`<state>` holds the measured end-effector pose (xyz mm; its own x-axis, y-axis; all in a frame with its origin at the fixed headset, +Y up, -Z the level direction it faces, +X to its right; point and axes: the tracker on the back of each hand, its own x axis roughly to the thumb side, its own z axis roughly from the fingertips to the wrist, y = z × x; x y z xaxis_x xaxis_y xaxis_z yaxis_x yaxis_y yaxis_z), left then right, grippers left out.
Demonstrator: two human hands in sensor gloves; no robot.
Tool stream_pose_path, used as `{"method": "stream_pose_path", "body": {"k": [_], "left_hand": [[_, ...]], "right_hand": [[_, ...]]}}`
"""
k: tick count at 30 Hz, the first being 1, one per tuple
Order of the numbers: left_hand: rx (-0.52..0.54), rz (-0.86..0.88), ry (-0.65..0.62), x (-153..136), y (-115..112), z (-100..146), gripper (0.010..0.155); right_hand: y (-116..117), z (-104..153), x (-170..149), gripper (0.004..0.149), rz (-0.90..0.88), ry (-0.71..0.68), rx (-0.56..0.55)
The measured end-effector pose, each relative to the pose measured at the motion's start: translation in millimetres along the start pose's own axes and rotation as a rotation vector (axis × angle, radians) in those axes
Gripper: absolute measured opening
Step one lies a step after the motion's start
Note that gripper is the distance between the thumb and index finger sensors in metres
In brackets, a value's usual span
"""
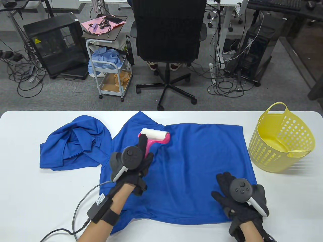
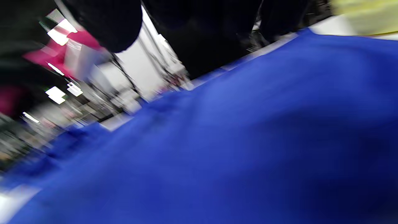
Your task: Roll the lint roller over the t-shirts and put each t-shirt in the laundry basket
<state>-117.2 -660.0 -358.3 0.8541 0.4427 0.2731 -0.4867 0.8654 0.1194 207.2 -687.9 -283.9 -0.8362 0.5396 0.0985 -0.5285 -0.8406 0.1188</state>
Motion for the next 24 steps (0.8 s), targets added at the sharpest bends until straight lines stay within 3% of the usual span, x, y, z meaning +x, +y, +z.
{"method": "stream_pose_path", "body": {"k": [2, 5, 7, 12, 15, 17, 22, 24], "left_hand": [[-0.014, -0.008, -0.050, 26, 0, 15, 0.077], [-0.015, -0.005, -0.130, 48, -5, 32, 0.080], [-0.044, 0.016, -0.211, 57, -9, 44, 0.082], [-0.107, 0.105, -0.343, 50, -8, 62, 0.084], [-0.212, 0.165, -0.441, 39, -2, 67, 0.086], [-0.254, 0.220, -0.459, 34, -1, 68, 0.084], [-0.393, 0.270, -0.455, 15, -2, 66, 0.083], [-0.410, 0.288, -0.409, 5, -4, 65, 0.067]], "right_hand": [[4, -5, 51, 0.062, -0.152, -0.134, -0.016], [13, -13, 92, 0.063, -0.233, -0.171, -0.024], [23, -17, 108, 0.064, -0.303, -0.139, 0.044], [32, -18, 117, 0.068, -0.376, -0.127, 0.136], [37, -16, 117, 0.080, -0.463, -0.125, 0.222], [38, -17, 118, 0.084, -0.458, -0.114, 0.222], [47, -25, 117, 0.071, -0.288, -0.101, 0.013], [49, -28, 116, 0.069, -0.214, -0.091, -0.044]]}}
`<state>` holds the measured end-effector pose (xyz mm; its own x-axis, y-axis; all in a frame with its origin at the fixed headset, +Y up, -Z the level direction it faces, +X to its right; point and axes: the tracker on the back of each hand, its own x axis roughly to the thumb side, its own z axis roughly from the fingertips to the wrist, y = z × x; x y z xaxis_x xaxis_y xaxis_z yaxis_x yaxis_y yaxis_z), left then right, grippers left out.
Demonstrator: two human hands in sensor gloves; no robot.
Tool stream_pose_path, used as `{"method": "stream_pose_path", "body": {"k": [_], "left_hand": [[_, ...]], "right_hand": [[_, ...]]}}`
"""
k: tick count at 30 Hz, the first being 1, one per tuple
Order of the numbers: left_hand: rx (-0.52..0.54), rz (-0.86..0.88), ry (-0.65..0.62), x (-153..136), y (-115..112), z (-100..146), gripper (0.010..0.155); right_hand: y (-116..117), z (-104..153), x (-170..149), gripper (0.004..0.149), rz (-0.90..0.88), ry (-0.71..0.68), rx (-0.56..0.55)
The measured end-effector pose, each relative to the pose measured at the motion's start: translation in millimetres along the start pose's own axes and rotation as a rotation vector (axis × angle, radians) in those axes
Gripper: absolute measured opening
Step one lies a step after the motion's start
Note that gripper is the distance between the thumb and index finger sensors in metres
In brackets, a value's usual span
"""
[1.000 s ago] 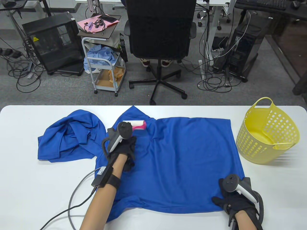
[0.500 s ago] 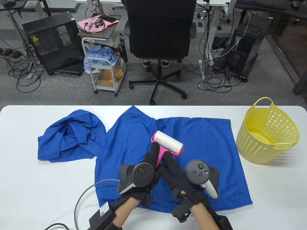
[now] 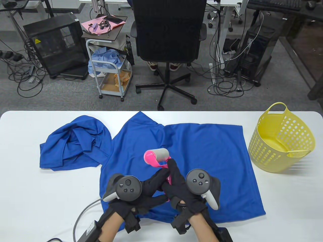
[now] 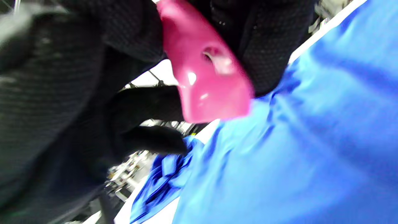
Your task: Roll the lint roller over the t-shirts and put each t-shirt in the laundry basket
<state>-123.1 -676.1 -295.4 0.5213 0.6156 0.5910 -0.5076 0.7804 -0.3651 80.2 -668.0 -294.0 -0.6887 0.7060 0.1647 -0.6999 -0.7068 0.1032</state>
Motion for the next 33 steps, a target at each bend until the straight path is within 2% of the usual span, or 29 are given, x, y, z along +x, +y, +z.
{"method": "stream_pose_path", "body": {"k": [3, 4, 5, 6, 9, 12, 14, 18, 23, 28, 33], "left_hand": [[0.072, -0.115, 0.170, -29, 8, 10, 0.049], [0.070, -0.212, 0.306, -46, 9, 14, 0.048], [0.030, -0.267, 0.412, -58, 8, 17, 0.048], [-0.070, -0.305, 0.530, -73, 2, 20, 0.050], [-0.352, -0.325, 0.689, -100, -23, 30, 0.061], [-0.438, -0.315, 0.694, -106, -35, 37, 0.072], [-0.464, -0.281, 0.692, -106, -37, 40, 0.081], [-0.628, -0.146, 0.702, -110, -45, 44, 0.102], [-0.726, -0.233, 0.709, -113, -60, 47, 0.113], [-0.707, -0.189, 0.693, -116, -61, 49, 0.113], [-0.712, -0.192, 0.692, -116, -61, 49, 0.113]], "right_hand": [[1, -5, -13, 0.066, 0.148, 0.077, -0.080], [1, -6, -18, 0.065, 0.169, 0.094, -0.079], [1, -8, -24, 0.065, 0.190, 0.124, -0.085], [1, -9, -27, 0.065, 0.205, 0.150, -0.086], [7, -15, -35, 0.063, 0.311, 0.208, -0.071], [19, -20, -32, 0.061, 0.402, 0.205, -0.036], [31, -20, -23, 0.059, 0.483, 0.212, 0.043], [49, -18, -5, 0.057, 0.608, 0.244, 0.141], [63, -23, 0, 0.055, 0.729, 0.286, 0.219], [69, -61, -11, 0.056, 0.674, 0.325, 0.204], [71, -138, -24, 0.055, 0.614, 0.386, 0.147]]}}
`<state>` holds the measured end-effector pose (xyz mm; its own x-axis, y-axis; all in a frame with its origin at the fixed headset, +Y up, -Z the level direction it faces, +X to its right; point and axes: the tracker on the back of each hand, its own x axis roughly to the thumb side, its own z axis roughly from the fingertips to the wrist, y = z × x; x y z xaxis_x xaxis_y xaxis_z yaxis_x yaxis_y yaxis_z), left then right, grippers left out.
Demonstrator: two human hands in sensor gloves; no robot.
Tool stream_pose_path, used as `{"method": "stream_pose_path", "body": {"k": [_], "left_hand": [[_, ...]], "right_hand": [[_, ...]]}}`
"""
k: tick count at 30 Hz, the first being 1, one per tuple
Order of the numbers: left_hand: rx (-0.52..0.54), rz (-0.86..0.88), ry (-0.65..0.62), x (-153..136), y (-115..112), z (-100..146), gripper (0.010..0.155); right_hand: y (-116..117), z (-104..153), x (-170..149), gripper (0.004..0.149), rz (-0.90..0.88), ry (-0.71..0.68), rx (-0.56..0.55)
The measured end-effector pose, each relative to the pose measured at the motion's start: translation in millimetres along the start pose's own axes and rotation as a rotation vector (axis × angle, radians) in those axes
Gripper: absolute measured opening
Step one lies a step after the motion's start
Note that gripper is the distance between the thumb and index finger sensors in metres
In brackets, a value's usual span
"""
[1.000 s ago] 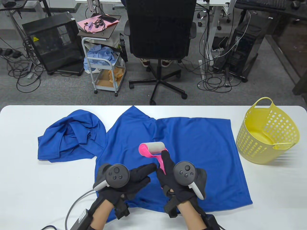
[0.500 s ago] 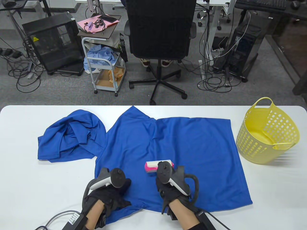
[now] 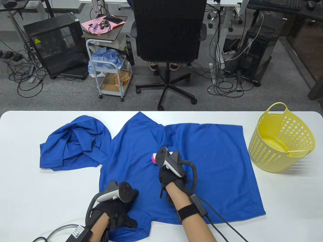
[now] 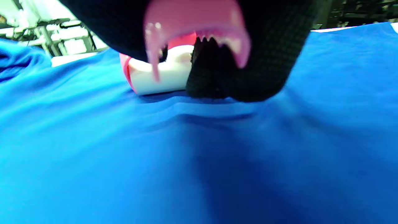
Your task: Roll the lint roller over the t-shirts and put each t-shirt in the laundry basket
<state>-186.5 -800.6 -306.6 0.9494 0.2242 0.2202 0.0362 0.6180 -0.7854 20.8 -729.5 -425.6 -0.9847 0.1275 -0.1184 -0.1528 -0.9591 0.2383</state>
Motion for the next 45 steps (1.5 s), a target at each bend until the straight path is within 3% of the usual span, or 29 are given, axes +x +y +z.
{"method": "stream_pose_path", "body": {"k": [3, 9, 13, 16, 18, 21, 23, 24, 26, 30, 33, 35, 38, 45], "left_hand": [[-0.005, 0.005, 0.005, 0, 0, 1, 0.112], [-0.009, 0.003, 0.007, 1, -1, 0, 0.112], [-0.007, 0.009, 0.004, 1, -1, 1, 0.112], [-0.008, 0.007, 0.004, 1, -1, 0, 0.112], [-0.007, 0.005, 0.004, 1, -1, 1, 0.112], [-0.008, 0.005, 0.004, 1, -1, 1, 0.112], [0.006, -0.012, 0.008, 2, 2, 2, 0.111], [0.010, -0.014, 0.004, 1, 3, 3, 0.110], [0.019, 0.011, -0.003, -1, 5, 5, 0.105], [0.046, 0.068, -0.013, -7, 7, 6, 0.088], [0.059, 0.048, 0.016, -5, 4, 5, 0.083], [0.076, 0.057, 0.012, -5, 4, 5, 0.084], [0.073, 0.082, 0.016, -6, 4, 5, 0.084], [0.055, 0.064, 0.034, -4, 4, 5, 0.085]], "right_hand": [[-4, -46, 9, 0.055, -0.019, 0.053, -0.034], [-4, -103, 18, 0.057, -0.018, 0.123, -0.128], [-8, -111, 8, 0.061, -0.064, 0.117, -0.097], [-31, -87, -13, 0.056, -0.213, 0.045, -0.238], [-48, -66, -27, 0.053, -0.224, 0.008, -0.227], [-68, -27, -46, 0.049, -0.152, -0.013, -0.112], [-75, 6, -59, 0.047, -0.069, 0.052, 0.074], [-75, 24, -65, 0.046, -0.031, 0.030, 0.148], [-71, 46, -74, 0.045, 0.010, -0.011, 0.176], [-45, 88, -91, 0.045, 0.049, -0.028, 0.335], [-39, 98, -88, 0.046, 0.079, -0.041, 0.278], [-38, 95, -84, 0.046, 0.093, -0.036, 0.265], [-39, 66, -80, 0.046, 0.044, 0.000, 0.203], [-37, -52, -65, 0.048, -0.098, 0.151, -0.031]]}}
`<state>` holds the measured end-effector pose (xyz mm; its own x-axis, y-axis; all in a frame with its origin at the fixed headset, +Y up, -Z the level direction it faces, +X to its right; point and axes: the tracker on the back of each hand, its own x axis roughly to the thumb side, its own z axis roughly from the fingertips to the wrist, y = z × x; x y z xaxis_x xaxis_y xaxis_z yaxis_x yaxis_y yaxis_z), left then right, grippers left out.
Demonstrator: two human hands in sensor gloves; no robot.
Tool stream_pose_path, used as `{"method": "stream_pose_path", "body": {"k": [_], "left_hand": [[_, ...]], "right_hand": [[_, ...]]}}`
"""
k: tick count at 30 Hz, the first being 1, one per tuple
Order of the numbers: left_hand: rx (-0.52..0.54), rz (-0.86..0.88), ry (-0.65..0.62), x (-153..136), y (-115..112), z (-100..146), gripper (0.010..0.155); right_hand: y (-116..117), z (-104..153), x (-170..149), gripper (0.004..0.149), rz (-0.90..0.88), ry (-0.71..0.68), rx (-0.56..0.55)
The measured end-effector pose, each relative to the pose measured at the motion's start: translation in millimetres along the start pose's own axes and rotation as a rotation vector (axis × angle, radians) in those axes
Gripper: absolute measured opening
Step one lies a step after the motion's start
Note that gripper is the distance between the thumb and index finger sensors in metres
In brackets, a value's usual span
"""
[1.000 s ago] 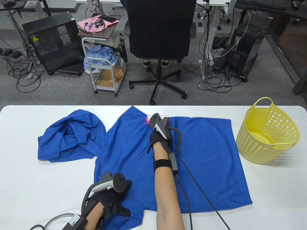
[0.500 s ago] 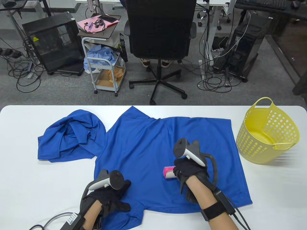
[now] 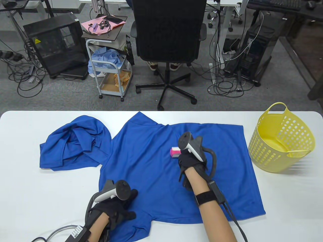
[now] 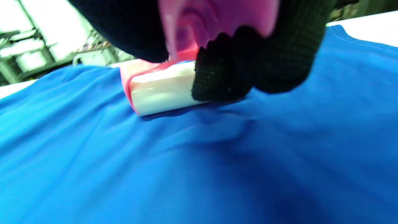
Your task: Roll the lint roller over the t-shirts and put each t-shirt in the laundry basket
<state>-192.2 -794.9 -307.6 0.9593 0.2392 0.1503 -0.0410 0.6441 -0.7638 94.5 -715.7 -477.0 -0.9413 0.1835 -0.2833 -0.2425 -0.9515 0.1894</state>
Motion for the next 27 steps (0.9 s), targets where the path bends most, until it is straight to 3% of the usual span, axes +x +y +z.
{"method": "stream_pose_path", "body": {"k": [5, 10, 12, 15, 19, 23, 27], "left_hand": [[-0.006, 0.000, 0.001, 0, 0, 0, 0.085], [-0.006, 0.000, -0.001, 0, 0, 0, 0.085], [-0.005, 0.001, 0.001, 1, 0, 0, 0.085], [-0.005, -0.002, 0.003, 1, 0, 0, 0.085], [-0.005, 0.001, 0.002, 1, 0, 0, 0.085], [-0.004, 0.002, 0.001, 1, 0, 0, 0.085], [-0.006, 0.003, 0.000, 1, 0, 0, 0.085]], "right_hand": [[12, -62, 16, 0.057, -0.008, 0.057, -0.048], [17, -68, 13, 0.065, 0.055, 0.040, -0.073], [6, -54, 2, 0.061, -0.014, -0.012, -0.133], [-22, -19, -20, 0.055, -0.044, -0.062, -0.113], [-53, 52, -54, 0.049, 0.031, -0.072, 0.091], [-49, 111, -81, 0.047, 0.180, -0.107, 0.300], [-29, 125, -93, 0.046, 0.137, -0.129, 0.368]]}}
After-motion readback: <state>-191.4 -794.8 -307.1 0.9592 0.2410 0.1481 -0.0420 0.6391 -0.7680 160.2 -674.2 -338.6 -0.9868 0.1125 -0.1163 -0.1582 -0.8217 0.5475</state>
